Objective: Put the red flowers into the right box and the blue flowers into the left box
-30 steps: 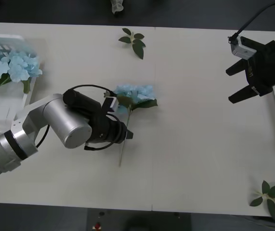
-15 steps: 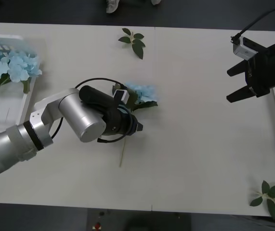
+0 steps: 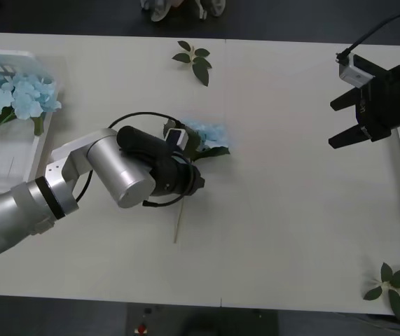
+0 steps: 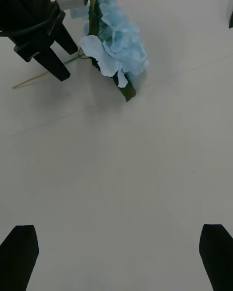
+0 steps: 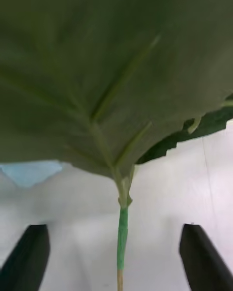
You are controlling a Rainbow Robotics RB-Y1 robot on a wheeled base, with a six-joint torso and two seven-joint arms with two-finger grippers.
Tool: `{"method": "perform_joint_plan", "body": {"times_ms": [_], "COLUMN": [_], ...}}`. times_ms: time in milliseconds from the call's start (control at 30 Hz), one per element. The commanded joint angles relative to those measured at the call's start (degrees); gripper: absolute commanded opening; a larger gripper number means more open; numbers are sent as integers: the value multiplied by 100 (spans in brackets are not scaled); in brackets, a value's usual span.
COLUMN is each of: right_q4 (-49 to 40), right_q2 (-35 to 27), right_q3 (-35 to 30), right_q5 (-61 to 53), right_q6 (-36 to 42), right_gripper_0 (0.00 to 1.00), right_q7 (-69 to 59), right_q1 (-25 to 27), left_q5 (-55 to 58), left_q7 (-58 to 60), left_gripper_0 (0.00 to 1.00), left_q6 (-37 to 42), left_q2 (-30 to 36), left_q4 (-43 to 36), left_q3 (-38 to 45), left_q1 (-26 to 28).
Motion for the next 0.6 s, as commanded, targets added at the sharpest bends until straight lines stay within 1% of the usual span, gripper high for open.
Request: {"method": "perform_joint_plan", "body": {"times_ms": [33,67,133,600], "right_q4": [21,21,21,21], "right_q2": [-37,-37,-37,-37], "right_q3": [-47,-47,-47,-47], "right_q5": [-36,-36,-36,-36], "right_q6": [-4,-4,-4,-4], "right_gripper_0": [97,97,97,97], "right_q7": [-99,-99,-99,-99], "right_q1": [-53,-53,-53,-53], "left_q5": [-32,-15,21,29], "left_q7": [153,136,136,48], "left_gripper_0": [7,3,2,0], "left_q6": [-193,-193,-184,-184], "left_q2": [104,113,130,139], "left_q4": [-86,-86,-86,-86], "left_q3": [-151,-151,-142,-151], "left_q1": [-115,-115,-115,-115]}}
